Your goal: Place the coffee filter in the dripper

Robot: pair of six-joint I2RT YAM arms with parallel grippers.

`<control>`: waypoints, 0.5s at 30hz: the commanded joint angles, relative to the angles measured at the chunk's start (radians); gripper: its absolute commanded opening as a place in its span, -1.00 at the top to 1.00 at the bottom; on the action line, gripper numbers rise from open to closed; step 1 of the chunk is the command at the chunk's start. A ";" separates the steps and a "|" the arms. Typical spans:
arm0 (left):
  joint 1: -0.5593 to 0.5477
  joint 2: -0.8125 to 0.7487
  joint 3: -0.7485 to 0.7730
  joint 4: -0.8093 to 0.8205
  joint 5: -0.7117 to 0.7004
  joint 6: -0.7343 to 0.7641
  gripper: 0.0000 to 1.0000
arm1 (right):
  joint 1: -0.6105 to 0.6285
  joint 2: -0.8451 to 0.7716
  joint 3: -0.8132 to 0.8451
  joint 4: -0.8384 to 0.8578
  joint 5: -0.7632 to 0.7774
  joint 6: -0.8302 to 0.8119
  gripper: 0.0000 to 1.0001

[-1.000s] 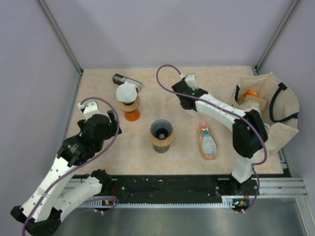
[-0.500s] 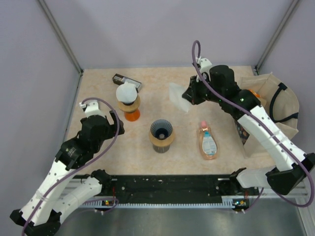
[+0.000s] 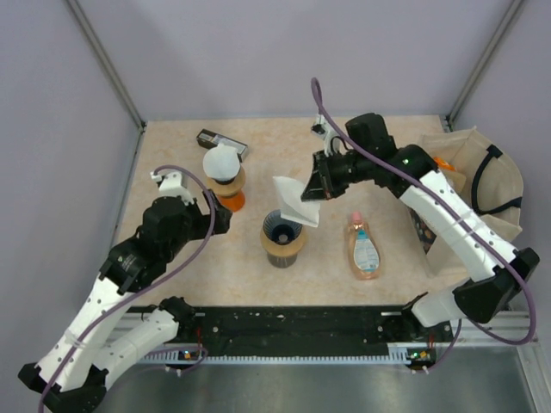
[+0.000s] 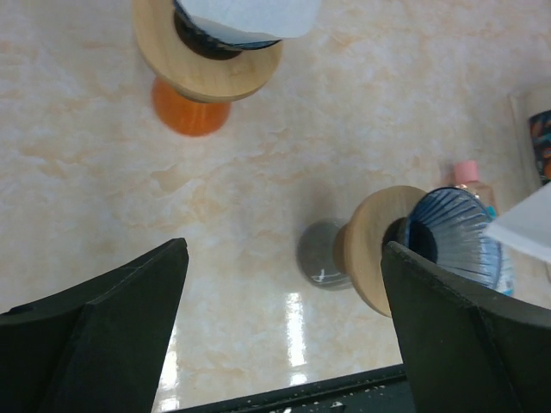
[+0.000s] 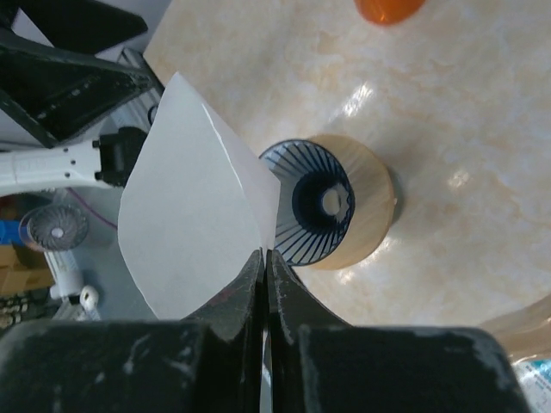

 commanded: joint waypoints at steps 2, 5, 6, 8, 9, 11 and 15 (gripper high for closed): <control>0.005 0.042 0.075 0.179 0.173 0.003 -0.98 | 0.090 0.078 0.086 -0.113 0.088 -0.029 1.00; 0.005 0.085 0.103 0.202 0.184 -0.007 -0.98 | 0.110 0.116 0.095 -0.125 0.112 -0.021 1.00; 0.005 0.105 0.110 0.207 0.187 -0.010 -0.98 | 0.118 0.125 0.100 -0.129 0.121 -0.024 1.00; 0.005 0.146 0.127 0.214 0.201 -0.019 -0.98 | 0.136 0.141 0.108 -0.133 0.157 -0.027 1.00; 0.005 0.166 0.132 0.231 0.225 -0.019 -0.98 | 0.147 0.153 0.114 -0.138 0.196 -0.029 1.00; 0.005 0.204 0.135 0.265 0.274 -0.022 -0.98 | 0.166 0.168 0.132 -0.153 0.233 -0.035 1.00; 0.002 0.281 0.149 0.309 0.383 -0.028 -0.98 | 0.202 0.194 0.161 -0.171 0.318 -0.040 1.00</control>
